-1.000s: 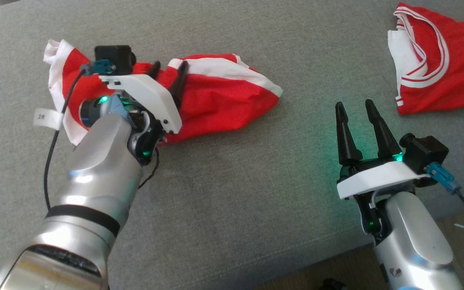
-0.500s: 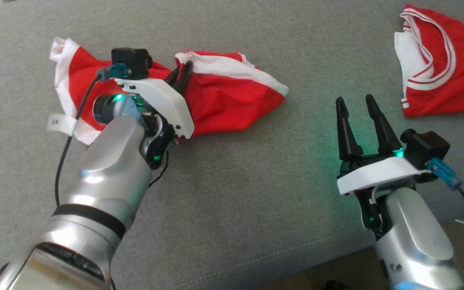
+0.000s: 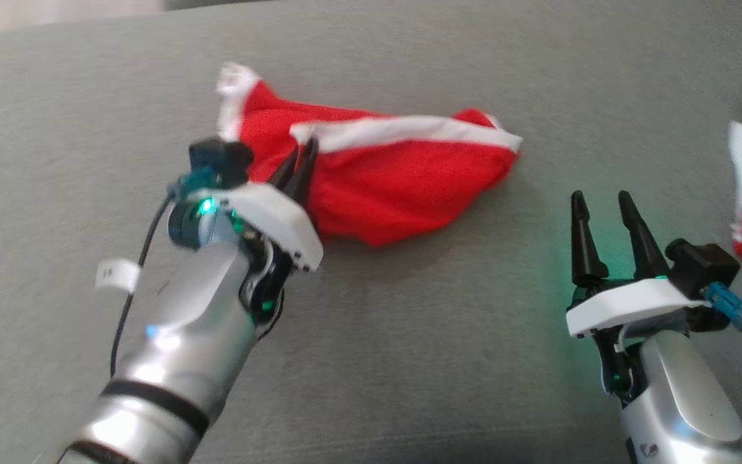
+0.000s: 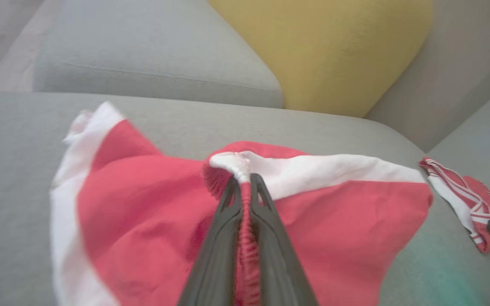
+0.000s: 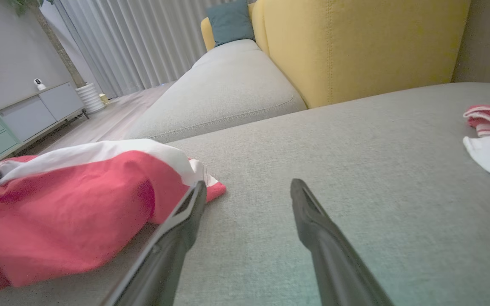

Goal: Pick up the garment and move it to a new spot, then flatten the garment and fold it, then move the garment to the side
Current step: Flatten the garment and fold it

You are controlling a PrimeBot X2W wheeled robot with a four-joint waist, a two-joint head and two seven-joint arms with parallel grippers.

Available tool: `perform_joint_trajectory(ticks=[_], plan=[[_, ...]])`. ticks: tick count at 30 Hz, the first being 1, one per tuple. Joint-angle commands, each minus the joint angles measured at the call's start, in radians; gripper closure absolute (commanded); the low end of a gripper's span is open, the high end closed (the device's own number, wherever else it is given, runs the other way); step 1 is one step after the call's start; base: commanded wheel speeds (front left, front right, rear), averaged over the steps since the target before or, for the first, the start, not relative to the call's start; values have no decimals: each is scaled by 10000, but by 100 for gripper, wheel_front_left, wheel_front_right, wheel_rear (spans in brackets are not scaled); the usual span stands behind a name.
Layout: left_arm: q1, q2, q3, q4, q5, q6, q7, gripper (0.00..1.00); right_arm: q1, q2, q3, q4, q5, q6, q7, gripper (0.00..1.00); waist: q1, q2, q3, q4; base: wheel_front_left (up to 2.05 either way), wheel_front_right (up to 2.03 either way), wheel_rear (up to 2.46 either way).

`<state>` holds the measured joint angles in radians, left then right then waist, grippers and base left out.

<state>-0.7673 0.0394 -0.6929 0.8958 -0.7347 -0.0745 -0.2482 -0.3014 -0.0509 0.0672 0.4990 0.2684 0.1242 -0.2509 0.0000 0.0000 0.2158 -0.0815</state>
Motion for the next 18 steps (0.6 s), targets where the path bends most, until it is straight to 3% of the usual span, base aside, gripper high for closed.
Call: perform_joint_trajectory(ticks=[1,6,12,13,14,15,16,17,18], plan=[[-164,355,371,-391,11,91,-114,100,-137,7,169,-273,-81,65,-109,0,0,0,-476,854,0,0,0],[714,915,694,-991,22,401,-129,100,-159,7,160,-214,-68,65,-109,0,0,0,-579,1479,0,0,0],[1975,1466,1467,-1563,84,1064,-133,100,-186,7,326,-134,-48,65,-109,0,0,0,-548,1572,0,0,0],[2137,1496,1587,-1619,111,1128,-133,96,-183,7,335,-118,-69,65,-109,0,0,0,-540,1551,0,0,0],[2299,1526,1690,-1656,161,1187,-134,73,-182,7,355,-107,-87,65,-109,0,0,0,-527,1511,0,0,0],[2435,1562,1789,-1687,246,1253,-134,55,-180,7,367,-100,-105,65,-109,0,0,0,-515,1479,0,0,0],[2558,1588,1931,-1739,338,1331,-134,19,-183,7,377,-86,-121,65,-109,0,0,0,-505,1437,0,0,0],[2675,1598,2084,-1804,432,1388,-134,0,-197,7,385,-71,-135,65,-109,0,0,0,-489,1388,0,0,0],[2768,1602,2267,-1914,555,1464,-134,0,-211,7,375,-61,-142,65,-109,0,0,0,-482,1350,0,0,0]])
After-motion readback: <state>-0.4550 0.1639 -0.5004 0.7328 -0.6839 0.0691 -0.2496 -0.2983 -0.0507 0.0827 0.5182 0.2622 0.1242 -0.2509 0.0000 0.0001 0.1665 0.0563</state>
